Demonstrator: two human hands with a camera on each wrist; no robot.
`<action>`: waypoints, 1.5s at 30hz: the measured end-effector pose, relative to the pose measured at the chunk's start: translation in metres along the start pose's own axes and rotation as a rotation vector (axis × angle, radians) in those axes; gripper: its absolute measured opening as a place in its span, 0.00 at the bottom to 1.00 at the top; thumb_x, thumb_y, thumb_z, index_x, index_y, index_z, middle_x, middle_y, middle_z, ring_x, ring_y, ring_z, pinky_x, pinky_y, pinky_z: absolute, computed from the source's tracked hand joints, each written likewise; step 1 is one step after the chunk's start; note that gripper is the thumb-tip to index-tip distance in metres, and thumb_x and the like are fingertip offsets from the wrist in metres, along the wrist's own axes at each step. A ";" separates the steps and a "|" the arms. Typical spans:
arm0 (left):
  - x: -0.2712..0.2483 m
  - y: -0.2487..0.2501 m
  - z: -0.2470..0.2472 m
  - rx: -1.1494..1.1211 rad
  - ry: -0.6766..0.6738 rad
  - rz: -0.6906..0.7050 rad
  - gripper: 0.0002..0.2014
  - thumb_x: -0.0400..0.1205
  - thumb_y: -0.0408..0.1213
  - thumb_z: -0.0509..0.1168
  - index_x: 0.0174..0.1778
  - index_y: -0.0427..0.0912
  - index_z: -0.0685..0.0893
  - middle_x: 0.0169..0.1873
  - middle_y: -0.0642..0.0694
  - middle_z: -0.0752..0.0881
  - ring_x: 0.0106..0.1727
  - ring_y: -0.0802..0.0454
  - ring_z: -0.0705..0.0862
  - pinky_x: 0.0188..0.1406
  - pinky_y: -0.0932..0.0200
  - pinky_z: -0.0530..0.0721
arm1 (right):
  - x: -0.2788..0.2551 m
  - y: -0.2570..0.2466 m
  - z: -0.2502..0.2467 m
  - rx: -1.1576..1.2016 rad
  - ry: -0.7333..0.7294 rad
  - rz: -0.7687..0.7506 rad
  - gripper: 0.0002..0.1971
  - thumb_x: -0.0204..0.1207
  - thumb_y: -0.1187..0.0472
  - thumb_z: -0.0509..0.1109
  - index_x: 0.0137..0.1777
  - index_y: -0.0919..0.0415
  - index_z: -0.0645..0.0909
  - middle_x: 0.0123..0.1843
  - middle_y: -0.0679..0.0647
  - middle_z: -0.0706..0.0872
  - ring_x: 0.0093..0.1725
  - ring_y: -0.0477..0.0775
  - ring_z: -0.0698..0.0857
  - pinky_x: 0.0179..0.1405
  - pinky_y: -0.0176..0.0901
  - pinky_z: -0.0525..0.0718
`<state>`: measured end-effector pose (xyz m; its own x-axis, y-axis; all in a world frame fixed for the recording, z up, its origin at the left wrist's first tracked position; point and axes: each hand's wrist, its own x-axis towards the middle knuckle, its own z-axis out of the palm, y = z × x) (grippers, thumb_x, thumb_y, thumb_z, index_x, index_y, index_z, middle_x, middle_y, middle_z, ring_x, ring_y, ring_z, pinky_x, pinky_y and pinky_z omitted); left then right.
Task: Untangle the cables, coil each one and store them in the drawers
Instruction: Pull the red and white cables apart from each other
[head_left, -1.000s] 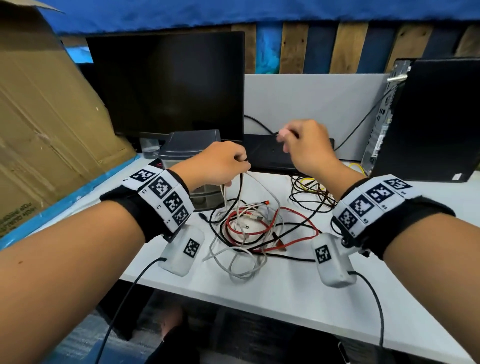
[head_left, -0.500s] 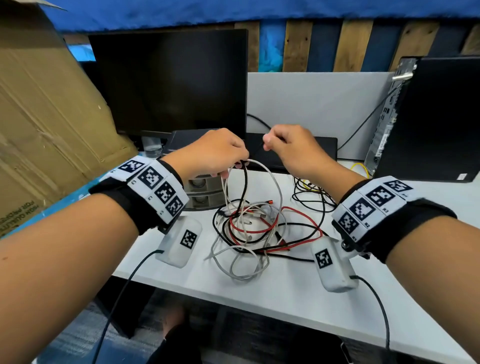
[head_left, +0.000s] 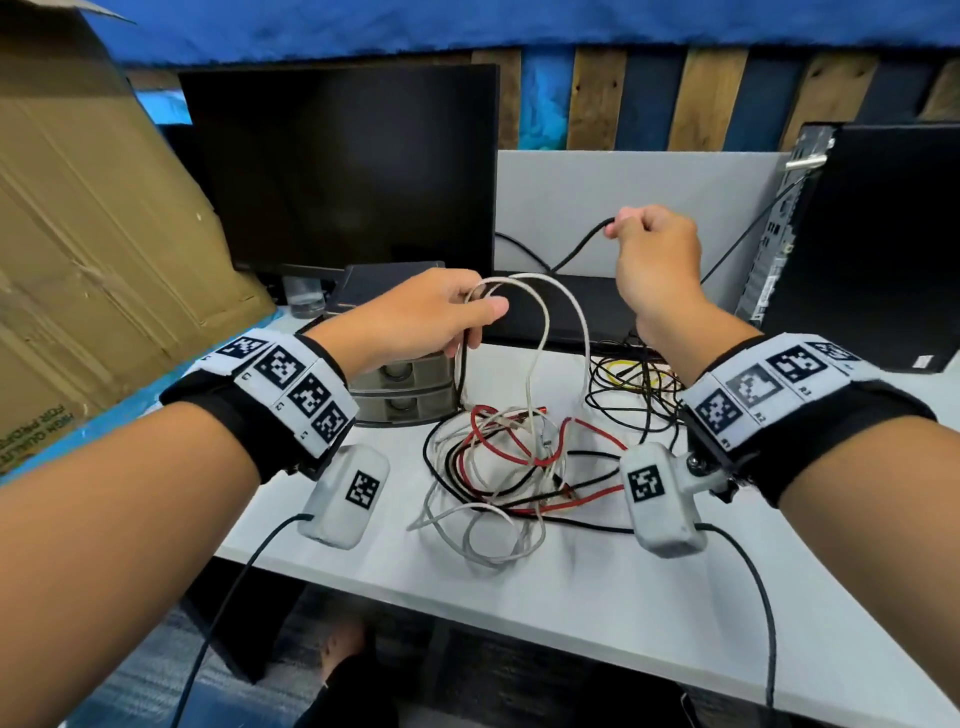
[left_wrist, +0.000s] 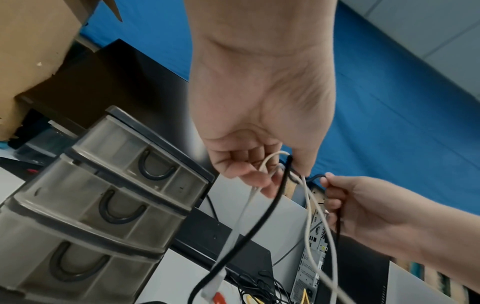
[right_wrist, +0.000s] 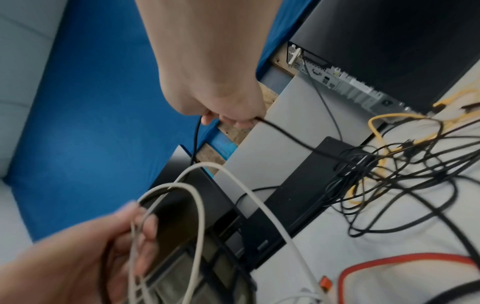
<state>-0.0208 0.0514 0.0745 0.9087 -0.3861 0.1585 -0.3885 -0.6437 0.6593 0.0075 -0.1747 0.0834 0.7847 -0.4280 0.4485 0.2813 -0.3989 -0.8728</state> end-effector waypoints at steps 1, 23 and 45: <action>0.000 0.002 0.001 0.007 0.009 -0.011 0.16 0.91 0.53 0.59 0.50 0.47 0.87 0.39 0.44 0.90 0.32 0.57 0.79 0.37 0.58 0.78 | 0.000 0.004 0.001 -0.015 -0.057 0.022 0.14 0.89 0.58 0.59 0.45 0.56 0.84 0.37 0.42 0.77 0.36 0.41 0.73 0.33 0.35 0.71; 0.007 -0.005 0.017 0.066 0.112 0.008 0.08 0.90 0.44 0.64 0.51 0.44 0.83 0.29 0.48 0.86 0.29 0.58 0.85 0.40 0.54 0.86 | 0.002 -0.009 0.009 0.519 -0.328 0.463 0.11 0.89 0.65 0.48 0.51 0.55 0.70 0.21 0.52 0.81 0.20 0.50 0.77 0.21 0.35 0.68; 0.010 -0.002 0.023 0.108 0.123 0.118 0.14 0.93 0.41 0.56 0.50 0.48 0.87 0.28 0.51 0.80 0.27 0.57 0.78 0.30 0.57 0.81 | -0.010 0.014 0.008 -0.428 -0.872 -0.262 0.12 0.89 0.58 0.62 0.47 0.48 0.84 0.47 0.55 0.86 0.48 0.53 0.81 0.59 0.56 0.79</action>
<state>-0.0144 0.0334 0.0576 0.8650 -0.3842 0.3227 -0.5017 -0.6683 0.5492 0.0078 -0.1695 0.0652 0.9050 0.3902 0.1693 0.4156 -0.7263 -0.5476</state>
